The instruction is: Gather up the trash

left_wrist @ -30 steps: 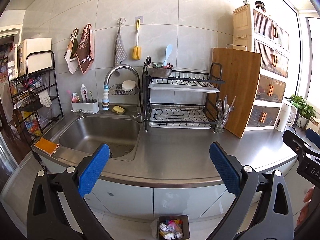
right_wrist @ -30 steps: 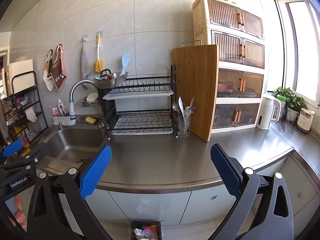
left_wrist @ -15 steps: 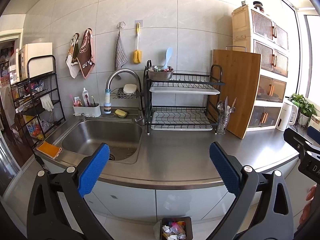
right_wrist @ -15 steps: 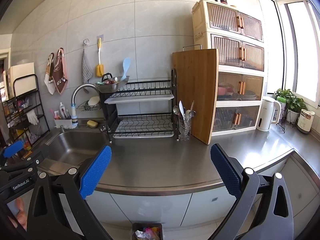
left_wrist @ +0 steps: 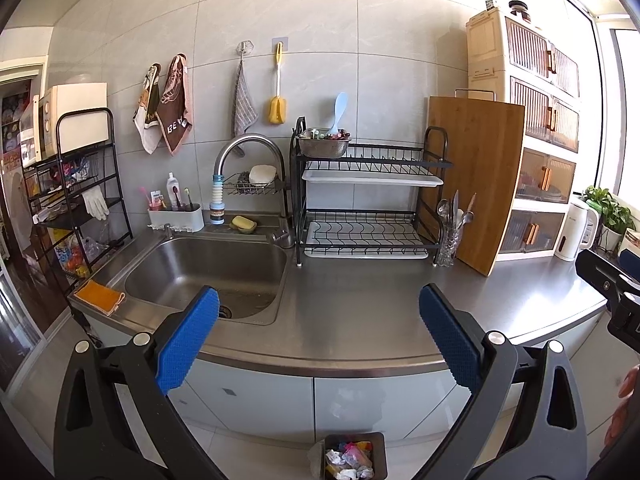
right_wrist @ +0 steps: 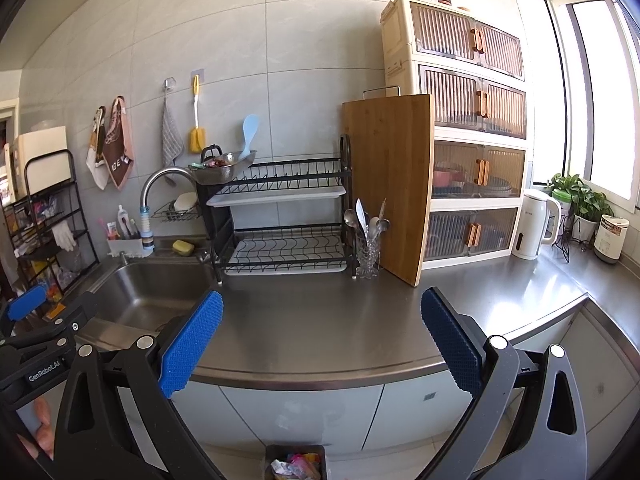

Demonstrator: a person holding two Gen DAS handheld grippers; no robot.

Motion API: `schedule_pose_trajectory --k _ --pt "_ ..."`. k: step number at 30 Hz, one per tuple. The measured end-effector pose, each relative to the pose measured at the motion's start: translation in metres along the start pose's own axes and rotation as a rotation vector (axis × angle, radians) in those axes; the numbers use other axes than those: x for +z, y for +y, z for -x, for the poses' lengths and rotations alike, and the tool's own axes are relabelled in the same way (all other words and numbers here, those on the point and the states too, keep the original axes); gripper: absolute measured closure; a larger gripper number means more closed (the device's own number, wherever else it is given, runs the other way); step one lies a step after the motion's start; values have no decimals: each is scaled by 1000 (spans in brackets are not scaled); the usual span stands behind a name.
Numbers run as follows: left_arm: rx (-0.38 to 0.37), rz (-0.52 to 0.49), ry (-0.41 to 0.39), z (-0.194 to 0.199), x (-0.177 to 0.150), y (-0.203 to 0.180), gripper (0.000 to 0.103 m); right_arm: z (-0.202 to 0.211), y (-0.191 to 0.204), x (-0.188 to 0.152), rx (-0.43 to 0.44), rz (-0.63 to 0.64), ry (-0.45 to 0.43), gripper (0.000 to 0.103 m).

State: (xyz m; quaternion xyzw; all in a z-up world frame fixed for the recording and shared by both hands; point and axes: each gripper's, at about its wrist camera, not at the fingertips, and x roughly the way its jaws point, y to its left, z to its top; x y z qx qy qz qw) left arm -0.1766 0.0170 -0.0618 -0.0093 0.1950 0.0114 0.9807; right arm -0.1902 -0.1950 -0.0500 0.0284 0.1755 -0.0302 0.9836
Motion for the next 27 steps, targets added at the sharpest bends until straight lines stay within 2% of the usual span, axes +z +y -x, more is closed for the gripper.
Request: schedule_pose_trajectory --k 27 --pt "2 -3 -9 1 2 0 8 -7 -2 0 -7 -6 8 3"
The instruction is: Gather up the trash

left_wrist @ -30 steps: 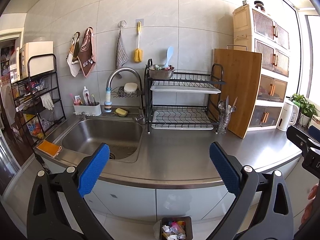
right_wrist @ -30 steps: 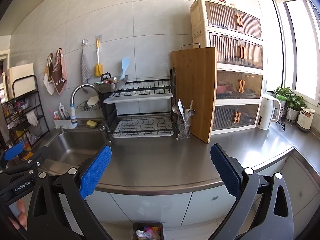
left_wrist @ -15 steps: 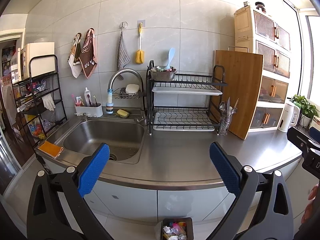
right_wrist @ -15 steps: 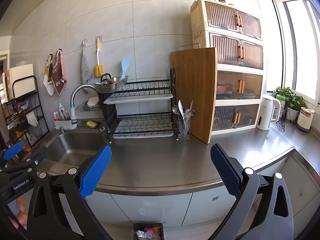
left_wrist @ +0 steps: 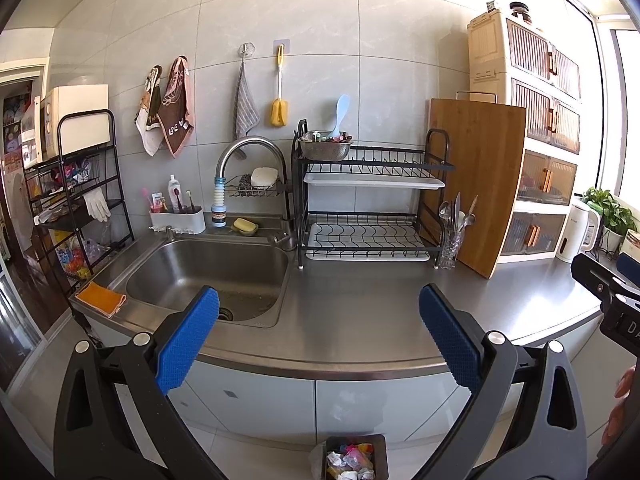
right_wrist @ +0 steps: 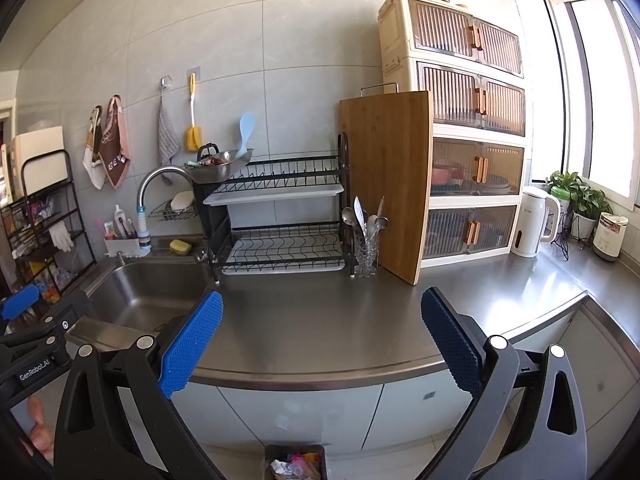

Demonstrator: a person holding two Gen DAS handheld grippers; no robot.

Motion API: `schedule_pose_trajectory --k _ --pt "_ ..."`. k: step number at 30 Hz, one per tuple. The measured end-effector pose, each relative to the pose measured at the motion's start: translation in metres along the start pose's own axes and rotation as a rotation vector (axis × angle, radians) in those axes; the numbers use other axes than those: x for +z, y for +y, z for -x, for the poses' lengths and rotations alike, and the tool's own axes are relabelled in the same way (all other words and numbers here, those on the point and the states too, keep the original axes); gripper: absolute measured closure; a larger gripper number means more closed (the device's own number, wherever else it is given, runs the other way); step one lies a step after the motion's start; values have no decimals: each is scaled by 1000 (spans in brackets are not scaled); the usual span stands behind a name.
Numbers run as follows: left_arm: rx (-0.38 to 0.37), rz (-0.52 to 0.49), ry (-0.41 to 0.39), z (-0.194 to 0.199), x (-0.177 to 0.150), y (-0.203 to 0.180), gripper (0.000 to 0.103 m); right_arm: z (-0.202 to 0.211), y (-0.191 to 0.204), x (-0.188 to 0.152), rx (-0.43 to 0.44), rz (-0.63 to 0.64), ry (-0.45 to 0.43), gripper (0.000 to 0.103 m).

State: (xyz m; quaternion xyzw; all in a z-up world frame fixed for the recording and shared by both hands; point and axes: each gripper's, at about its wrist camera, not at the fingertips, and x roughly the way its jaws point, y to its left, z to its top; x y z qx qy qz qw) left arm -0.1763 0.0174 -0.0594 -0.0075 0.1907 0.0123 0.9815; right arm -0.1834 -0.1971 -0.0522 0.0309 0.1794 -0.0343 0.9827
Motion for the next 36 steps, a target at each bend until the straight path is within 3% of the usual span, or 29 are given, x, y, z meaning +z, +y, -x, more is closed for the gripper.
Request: schedule_pose_trajectory --k 36 --pt "0 -4 -14 1 2 4 8 3 4 0 -2 0 -6 3"
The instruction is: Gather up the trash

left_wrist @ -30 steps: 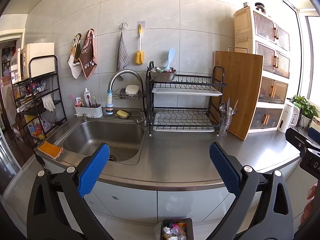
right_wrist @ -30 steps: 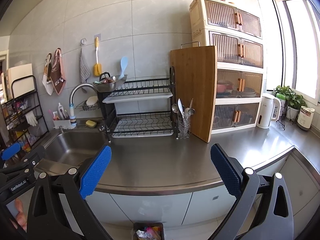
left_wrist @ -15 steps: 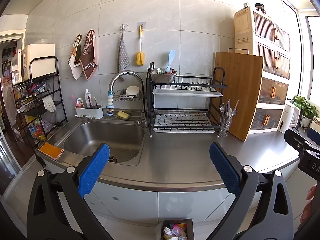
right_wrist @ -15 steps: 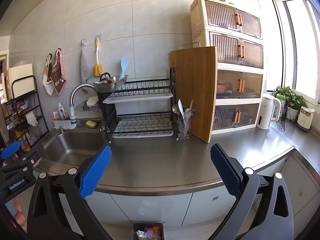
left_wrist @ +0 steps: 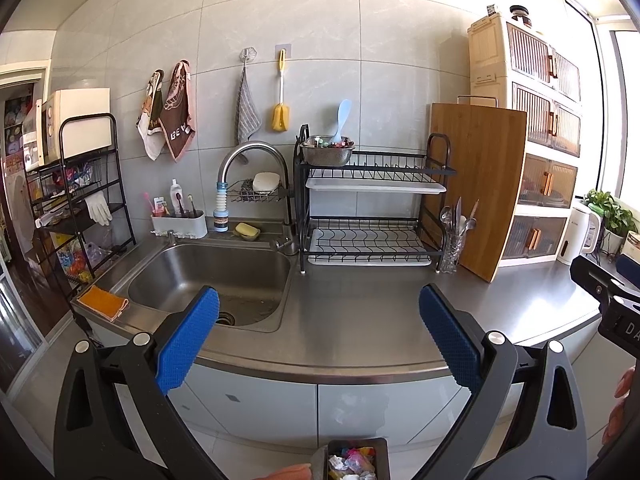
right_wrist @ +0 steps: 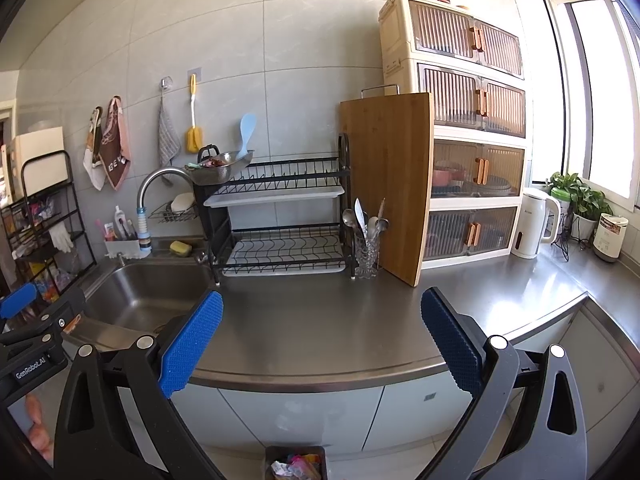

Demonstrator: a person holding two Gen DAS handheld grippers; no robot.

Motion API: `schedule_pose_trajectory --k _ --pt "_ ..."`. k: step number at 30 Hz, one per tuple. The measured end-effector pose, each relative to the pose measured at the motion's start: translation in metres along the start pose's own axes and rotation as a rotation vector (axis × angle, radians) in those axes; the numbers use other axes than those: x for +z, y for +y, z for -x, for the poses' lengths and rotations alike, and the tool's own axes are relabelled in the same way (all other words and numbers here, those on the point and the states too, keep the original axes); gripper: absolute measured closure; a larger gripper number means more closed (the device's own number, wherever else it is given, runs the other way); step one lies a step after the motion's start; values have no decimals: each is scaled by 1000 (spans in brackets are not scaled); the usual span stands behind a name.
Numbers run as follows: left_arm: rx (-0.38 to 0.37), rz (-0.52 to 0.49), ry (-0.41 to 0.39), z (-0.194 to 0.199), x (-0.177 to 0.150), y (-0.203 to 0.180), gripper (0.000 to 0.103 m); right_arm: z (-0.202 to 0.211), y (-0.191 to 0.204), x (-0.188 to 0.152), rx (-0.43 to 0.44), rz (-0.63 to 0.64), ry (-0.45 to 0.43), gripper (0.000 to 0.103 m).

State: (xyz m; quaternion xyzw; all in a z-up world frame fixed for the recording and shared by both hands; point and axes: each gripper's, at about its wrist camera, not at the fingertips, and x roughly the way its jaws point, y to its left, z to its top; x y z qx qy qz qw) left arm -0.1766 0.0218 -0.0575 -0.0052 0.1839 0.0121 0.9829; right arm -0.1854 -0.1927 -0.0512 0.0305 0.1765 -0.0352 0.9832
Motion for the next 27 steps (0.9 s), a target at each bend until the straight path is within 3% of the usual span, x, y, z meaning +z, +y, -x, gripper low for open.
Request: schedule_pose_trajectory --k 8,27 --pt "19 10 -3 -1 -1 2 8 -3 2 0 -1 5 9 3" --pt "-20 22 20 -7 -2 6 8 -3 1 1 -1 -2 12 3"
